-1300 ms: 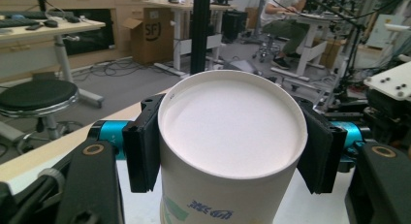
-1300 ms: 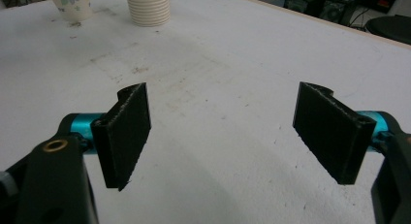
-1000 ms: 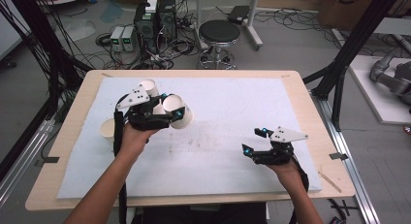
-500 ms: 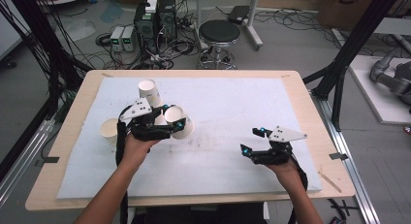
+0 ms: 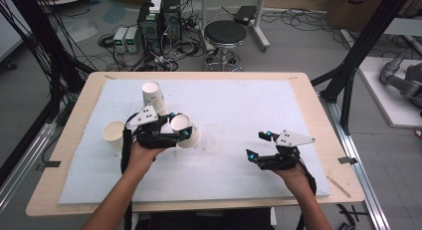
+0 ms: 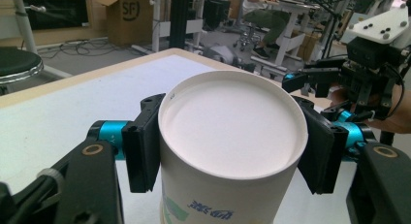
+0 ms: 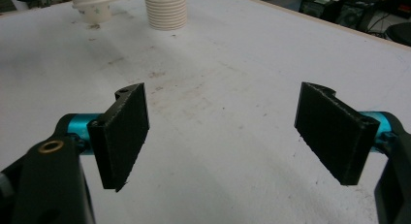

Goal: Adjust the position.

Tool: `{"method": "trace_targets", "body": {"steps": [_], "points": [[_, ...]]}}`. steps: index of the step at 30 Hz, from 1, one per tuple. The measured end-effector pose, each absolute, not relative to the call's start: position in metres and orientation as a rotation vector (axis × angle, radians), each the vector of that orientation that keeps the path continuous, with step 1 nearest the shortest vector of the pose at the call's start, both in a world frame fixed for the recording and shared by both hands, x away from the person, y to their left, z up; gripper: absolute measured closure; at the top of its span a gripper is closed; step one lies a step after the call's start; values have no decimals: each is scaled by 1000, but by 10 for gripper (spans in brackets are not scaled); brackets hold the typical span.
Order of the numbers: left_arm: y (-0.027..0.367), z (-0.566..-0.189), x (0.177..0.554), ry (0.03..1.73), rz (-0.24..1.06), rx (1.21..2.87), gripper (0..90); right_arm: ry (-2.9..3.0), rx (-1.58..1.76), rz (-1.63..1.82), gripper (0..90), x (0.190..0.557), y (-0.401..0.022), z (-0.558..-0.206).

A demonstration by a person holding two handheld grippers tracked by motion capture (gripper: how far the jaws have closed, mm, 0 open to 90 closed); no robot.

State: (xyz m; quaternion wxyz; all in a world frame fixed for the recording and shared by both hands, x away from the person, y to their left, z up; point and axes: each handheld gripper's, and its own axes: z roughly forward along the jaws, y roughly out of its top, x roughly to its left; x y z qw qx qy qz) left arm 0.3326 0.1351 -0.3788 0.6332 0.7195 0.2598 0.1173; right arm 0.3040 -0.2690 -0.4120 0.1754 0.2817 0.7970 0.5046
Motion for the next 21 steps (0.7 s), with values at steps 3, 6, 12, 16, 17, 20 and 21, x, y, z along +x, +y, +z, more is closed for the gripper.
{"method": "trace_targets", "body": {"steps": [3,6,12,16,17,20,21], "points": [[134,-380,332,583,257,1653,352,2274,765,1435,203,304,-266,-412],[134,-380,332,574,248,1646,352,2294,750,1433,203,304,-262,-412],[132,-381,329,550,224,1648,352,2321,710,1452,203,302,-253,-409],[129,-383,325,531,211,1653,352,2336,682,1470,202,300,-246,-408],[128,-384,324,523,205,1655,352,2345,673,1472,203,299,-245,-407],[126,-386,322,510,194,1660,352,2353,665,1488,203,297,-241,-406],[125,-386,321,508,186,1660,352,2355,657,1495,203,298,-240,-406]]}}
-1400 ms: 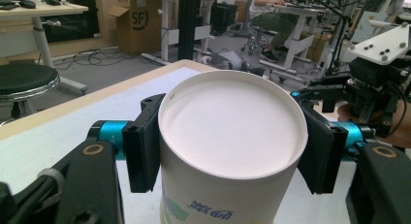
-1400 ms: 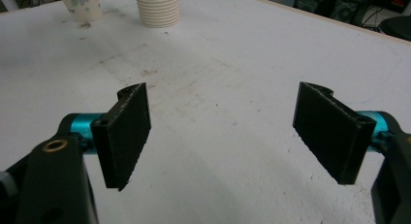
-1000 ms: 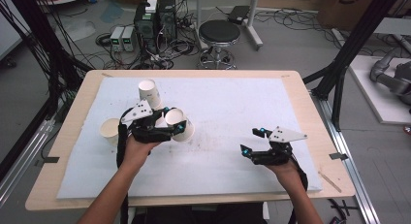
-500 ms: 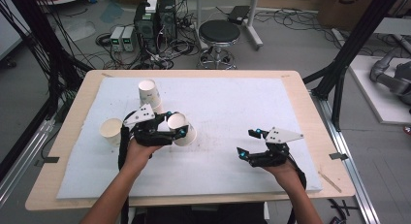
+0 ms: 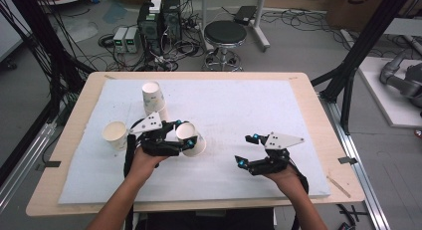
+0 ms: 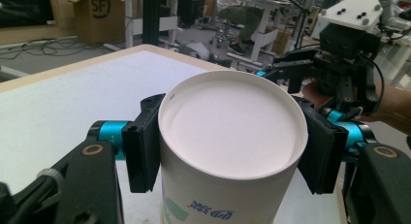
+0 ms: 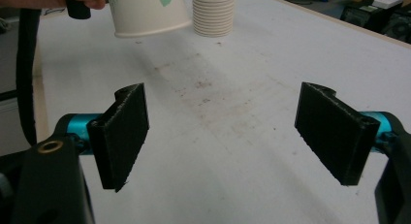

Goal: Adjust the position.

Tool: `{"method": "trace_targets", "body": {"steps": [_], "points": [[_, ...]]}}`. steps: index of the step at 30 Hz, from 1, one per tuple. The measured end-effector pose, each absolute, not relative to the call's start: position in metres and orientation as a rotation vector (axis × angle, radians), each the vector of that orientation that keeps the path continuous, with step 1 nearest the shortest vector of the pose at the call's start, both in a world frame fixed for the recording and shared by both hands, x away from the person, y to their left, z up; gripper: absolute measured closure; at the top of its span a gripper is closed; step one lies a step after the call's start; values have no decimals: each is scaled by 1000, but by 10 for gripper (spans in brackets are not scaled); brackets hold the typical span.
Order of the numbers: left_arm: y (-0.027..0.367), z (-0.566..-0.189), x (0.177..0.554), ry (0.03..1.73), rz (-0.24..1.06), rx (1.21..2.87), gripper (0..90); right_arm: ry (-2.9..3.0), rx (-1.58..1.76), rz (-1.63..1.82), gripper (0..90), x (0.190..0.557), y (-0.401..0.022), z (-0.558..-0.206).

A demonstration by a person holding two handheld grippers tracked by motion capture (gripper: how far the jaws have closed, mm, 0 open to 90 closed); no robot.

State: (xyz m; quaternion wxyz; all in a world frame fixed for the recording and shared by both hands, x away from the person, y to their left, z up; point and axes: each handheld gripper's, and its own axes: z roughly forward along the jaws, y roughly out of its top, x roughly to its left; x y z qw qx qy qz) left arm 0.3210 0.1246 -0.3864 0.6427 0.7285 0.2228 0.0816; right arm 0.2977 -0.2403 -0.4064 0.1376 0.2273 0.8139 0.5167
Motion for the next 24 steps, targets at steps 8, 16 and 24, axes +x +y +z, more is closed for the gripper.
{"method": "trace_targets", "body": {"steps": [8,16,24], "points": [[118,-386,318,457,155,1700,352,2394,612,1515,203,297,-230,-405],[111,-385,314,412,127,1723,353,2424,564,1531,203,299,-216,-403],[102,-384,313,371,93,1739,353,2465,505,1554,203,301,-203,-399]]}}
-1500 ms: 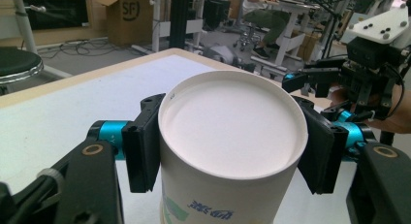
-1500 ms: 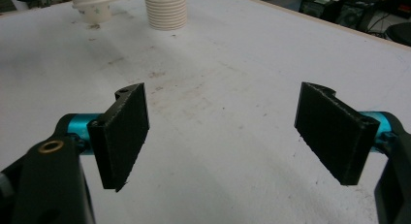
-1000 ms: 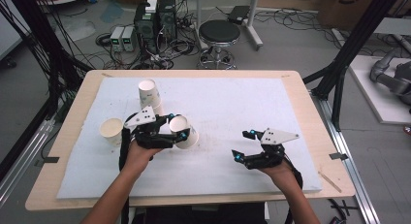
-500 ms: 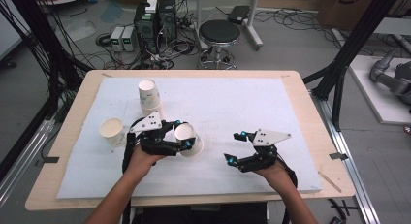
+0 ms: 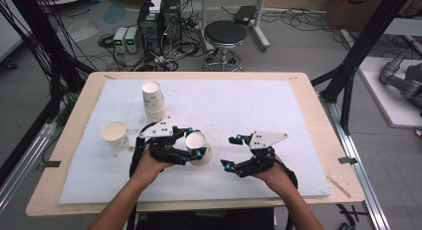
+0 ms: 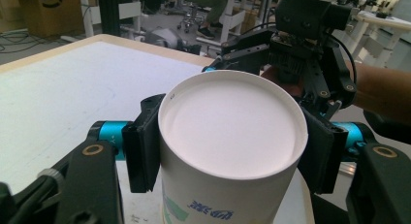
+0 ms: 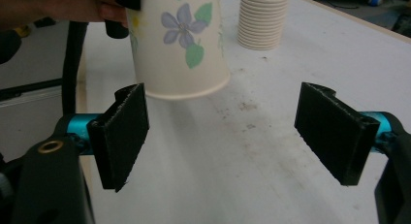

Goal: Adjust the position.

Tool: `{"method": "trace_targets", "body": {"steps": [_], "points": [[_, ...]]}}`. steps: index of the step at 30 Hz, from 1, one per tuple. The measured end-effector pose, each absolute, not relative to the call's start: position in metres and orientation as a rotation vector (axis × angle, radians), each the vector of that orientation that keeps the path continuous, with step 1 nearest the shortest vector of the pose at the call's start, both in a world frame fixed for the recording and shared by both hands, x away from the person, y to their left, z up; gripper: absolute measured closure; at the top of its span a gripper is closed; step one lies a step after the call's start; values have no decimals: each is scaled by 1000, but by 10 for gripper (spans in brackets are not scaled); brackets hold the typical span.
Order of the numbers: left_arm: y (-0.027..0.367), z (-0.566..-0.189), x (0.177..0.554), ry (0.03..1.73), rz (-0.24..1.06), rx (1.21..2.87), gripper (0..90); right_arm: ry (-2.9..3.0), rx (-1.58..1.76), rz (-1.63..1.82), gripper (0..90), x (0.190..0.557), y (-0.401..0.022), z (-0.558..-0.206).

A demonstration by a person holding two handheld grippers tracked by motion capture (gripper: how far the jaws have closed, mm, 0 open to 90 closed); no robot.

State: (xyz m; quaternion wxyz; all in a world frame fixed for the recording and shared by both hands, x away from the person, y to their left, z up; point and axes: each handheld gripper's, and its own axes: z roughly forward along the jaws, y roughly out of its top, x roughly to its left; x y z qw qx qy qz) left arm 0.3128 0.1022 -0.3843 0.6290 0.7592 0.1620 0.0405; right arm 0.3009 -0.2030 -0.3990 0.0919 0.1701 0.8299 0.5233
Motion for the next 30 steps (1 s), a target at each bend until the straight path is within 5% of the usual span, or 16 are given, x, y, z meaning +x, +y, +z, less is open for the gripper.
{"method": "trace_targets", "body": {"steps": [25,30], "points": [[84,-389,311,315,-12,1723,355,2594,401,1604,207,305,-161,-408],[83,-390,312,316,-22,1724,354,2623,379,1611,282,305,-160,-409]]}}
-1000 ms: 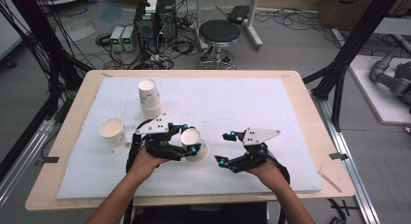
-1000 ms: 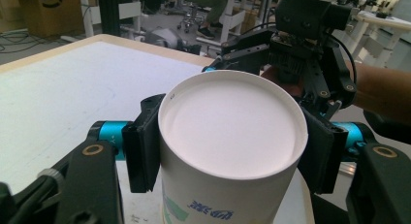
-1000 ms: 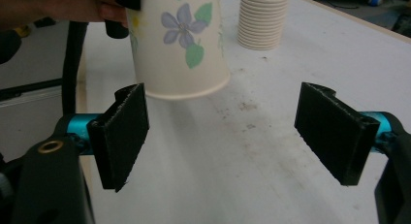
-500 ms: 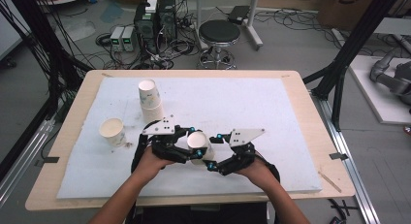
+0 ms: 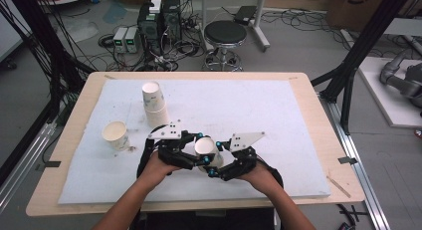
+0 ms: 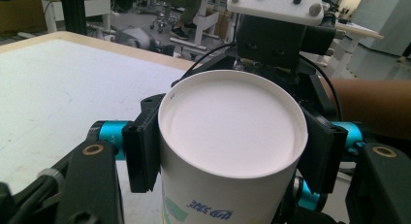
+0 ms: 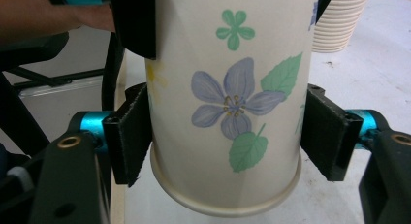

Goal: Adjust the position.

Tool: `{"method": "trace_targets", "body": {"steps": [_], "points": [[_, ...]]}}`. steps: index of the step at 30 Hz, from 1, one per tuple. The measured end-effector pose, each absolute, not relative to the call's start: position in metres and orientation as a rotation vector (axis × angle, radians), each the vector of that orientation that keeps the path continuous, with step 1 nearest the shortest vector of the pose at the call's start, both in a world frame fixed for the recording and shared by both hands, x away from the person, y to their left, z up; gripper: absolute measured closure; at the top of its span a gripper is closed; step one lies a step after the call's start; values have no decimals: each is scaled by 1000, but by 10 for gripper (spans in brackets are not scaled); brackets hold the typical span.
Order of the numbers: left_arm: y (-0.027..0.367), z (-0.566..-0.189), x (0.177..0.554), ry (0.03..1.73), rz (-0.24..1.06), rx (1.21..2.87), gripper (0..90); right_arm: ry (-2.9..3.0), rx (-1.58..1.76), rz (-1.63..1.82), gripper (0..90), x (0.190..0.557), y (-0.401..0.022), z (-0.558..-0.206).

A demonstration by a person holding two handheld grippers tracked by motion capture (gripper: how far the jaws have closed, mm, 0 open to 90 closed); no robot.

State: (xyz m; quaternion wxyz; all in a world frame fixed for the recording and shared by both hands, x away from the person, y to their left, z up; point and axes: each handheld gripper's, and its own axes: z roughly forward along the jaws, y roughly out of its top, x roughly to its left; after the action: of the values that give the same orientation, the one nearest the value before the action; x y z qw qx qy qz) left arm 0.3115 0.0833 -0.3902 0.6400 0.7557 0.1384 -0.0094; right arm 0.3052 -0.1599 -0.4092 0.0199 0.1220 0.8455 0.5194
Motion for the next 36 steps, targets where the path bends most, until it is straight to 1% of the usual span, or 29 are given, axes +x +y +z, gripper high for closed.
{"method": "trace_targets", "body": {"steps": [4,5,7,8,16,24,36], "points": [[83,-390,310,296,-16,1731,338,2632,365,1602,309,305,-161,-408],[83,-389,310,302,-11,1734,295,2636,363,1597,310,305,-161,-408],[82,-388,310,327,-1,1758,170,2645,361,1572,311,305,-162,-408],[83,-387,310,341,4,1773,148,2647,357,1559,311,306,-163,-408],[92,-379,312,347,28,1826,148,2683,333,1403,312,309,-165,-405],[96,-370,314,322,26,1895,148,2725,275,1277,311,312,-162,-394],[92,-368,313,280,15,2028,149,2803,171,1086,311,312,-153,-383]]}}
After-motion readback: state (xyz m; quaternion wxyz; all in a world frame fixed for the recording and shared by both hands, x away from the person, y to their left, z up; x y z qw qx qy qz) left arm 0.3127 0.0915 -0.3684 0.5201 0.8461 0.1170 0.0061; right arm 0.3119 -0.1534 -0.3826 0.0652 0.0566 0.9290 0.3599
